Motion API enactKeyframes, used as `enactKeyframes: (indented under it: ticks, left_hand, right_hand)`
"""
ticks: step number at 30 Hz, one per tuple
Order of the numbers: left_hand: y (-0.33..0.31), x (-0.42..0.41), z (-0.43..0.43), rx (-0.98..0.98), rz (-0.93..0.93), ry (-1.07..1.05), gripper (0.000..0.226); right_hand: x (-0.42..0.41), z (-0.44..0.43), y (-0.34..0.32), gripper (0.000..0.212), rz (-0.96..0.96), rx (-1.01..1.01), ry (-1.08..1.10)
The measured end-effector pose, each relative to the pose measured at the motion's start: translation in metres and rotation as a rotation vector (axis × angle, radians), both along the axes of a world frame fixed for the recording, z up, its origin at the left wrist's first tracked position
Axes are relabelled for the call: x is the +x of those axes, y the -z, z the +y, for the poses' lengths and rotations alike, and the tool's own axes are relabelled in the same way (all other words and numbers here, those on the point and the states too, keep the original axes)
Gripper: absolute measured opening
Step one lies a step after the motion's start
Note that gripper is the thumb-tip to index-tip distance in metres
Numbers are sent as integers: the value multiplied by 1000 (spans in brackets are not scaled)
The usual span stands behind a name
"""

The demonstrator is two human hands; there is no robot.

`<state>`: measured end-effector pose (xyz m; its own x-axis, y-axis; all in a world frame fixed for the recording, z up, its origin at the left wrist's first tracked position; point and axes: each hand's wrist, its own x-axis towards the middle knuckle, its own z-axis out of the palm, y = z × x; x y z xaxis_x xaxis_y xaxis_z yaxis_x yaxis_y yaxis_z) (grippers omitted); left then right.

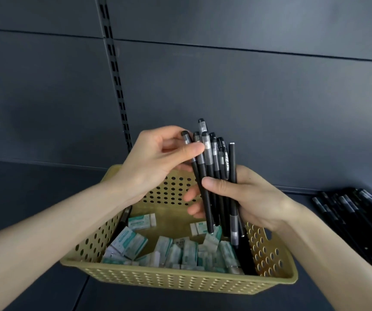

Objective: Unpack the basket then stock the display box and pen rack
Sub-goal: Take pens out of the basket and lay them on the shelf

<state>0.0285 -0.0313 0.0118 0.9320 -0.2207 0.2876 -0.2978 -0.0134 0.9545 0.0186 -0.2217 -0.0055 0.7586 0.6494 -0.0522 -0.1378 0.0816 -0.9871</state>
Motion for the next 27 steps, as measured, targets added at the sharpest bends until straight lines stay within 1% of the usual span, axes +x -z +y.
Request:
enactKeyframes:
  ticks: [2, 4, 6, 8, 10, 11, 12, 14, 16, 18, 20, 21, 24, 27]
  left_hand:
    - [-7, -1, -2, -1, -45, 24, 35]
    - [-12, 0, -5, -7, -21, 91, 43]
    - [-18, 1, -13, -80, 88, 188, 56]
    - [-28, 0, -25, -192, 151, 295, 64]
    - [-38, -3, -38, -279, 123, 350, 67]
    - [-42, -7, -46, -291, 86, 352, 64]
    - [-46, -11, -55, -282, 44, 354, 58]
    - [-51, -22, -74, -241, -22, 375, 40]
    - [-54, -35, -96, -212, -53, 400, 22]
    - [-54, -50, -120, -192, -67, 419, 15]
    - [-51, -67, -150, -134, -75, 435, 16]
    - [-47, -76, -166, -101, -70, 450, 18]
    - [-34, -103, -213, -34, -26, 513, 25]
    - [-21, -123, -255, 39, 10, 506, 34]
  right_hand:
    - [-2, 3, -5, 16, -76, -3, 15]
    - [-3, 7, -11, 20, -116, 12, 31]
    - [-7, 10, -16, 23, -118, 48, 30]
    - [-12, 10, -21, 18, -140, 68, 37]
    - [-21, 5, -27, 12, -146, 95, 44]
    - [-26, 0, -30, 10, -152, 105, 54]
    - [-31, -7, -33, 9, -168, 106, 72]
    - [-43, -26, -36, 10, -214, 98, 111]
    - [-57, -50, -36, 15, -241, 92, 131]
    - [-74, -77, -35, 15, -267, 76, 153]
    - [-93, -107, -30, 13, -281, 57, 166]
    - [-103, -123, -26, 17, -270, 51, 170]
    - [-134, -175, -13, 24, -190, 28, 164]
    - [-156, -218, -3, 15, -133, -1, 152]
